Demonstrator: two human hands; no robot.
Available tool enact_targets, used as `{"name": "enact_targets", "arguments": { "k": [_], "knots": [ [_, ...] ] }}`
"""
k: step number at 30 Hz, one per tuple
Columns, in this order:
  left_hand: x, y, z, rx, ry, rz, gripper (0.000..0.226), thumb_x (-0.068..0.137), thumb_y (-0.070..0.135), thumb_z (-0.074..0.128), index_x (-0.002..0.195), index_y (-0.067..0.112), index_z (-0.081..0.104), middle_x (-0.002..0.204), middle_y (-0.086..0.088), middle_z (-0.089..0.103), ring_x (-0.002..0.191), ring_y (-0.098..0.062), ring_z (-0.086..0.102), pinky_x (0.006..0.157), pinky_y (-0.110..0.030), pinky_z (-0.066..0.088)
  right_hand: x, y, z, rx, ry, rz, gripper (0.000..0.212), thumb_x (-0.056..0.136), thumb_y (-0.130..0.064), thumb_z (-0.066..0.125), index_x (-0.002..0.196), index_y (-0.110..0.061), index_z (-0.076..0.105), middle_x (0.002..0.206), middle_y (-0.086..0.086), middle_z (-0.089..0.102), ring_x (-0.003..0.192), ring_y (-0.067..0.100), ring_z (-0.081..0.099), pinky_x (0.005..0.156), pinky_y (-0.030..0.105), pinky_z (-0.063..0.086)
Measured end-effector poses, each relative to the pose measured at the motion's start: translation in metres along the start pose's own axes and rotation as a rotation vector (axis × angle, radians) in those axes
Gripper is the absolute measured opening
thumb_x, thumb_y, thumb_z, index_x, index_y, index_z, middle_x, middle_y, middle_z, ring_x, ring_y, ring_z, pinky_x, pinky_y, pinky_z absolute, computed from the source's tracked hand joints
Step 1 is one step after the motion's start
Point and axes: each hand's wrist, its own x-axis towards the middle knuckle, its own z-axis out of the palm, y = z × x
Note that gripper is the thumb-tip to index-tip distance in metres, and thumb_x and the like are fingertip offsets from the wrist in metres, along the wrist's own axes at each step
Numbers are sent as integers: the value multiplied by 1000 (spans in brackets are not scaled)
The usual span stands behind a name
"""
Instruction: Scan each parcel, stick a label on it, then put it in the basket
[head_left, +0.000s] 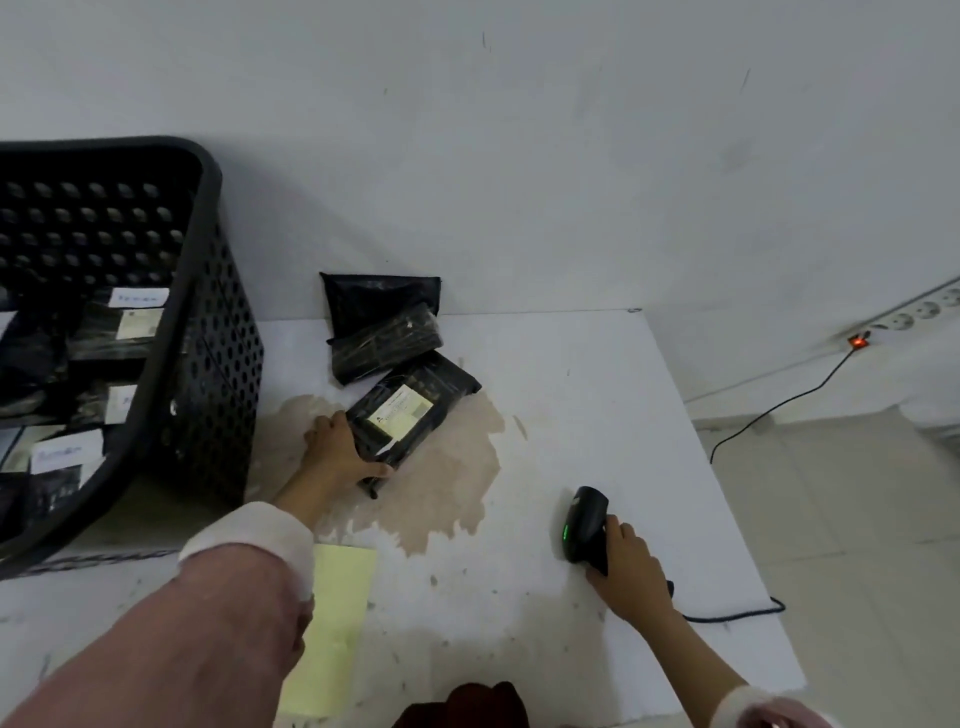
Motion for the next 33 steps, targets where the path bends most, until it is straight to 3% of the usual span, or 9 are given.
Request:
{"name": "enact_targets", "arguments": {
  "k": [6,11,14,17,27,33],
  "knots": [
    [-28,4,21,39,-21,44,106,61,51,83,139,9,24,136,-15,31,127,-35,35,97,-40,41,11,0,-10,420,23,-90,52,85,-15,62,130,-13,37,112,8,59,95,24,58,78,37,51],
    [-62,11,51,21,-44,91,108,64,50,81,143,13,17,138,-11,27,130,-32,30,97,-41,44,20,-18,-35,394,-23,-222,37,89,-32,62,117,-17,42,92,-3,59,73,8,58,58,19,40],
    [-80,15,67,4,-49,120,112,64,50,81,146,13,15,139,-10,26,132,-32,27,99,-42,43,16,-32,-59,443,-14,-246,31,92,-44,57,102,-16,48,82,1,63,66,12,60,56,24,43],
    [-94,17,74,19,-50,145,114,65,50,81,147,12,11,141,-11,24,133,-31,25,99,-42,43,3,-50,-92,529,-51,-259,40,92,-53,49,92,-14,54,81,4,69,52,5,63,51,20,48],
    [-108,20,77,113,-72,162,115,65,52,80,147,12,10,143,-11,24,133,-32,27,93,-41,45,-59,-96,-195,415,-214,-324,67,90,-67,39,89,-4,62,64,6,72,53,24,69,47,22,51],
    [-108,24,76,158,-84,154,117,65,54,79,146,8,8,141,-12,26,130,-32,30,93,-39,44,-84,-104,-224,368,-229,-306,69,90,-67,39,89,-1,60,57,5,69,41,18,62,38,17,43]
  ]
}}
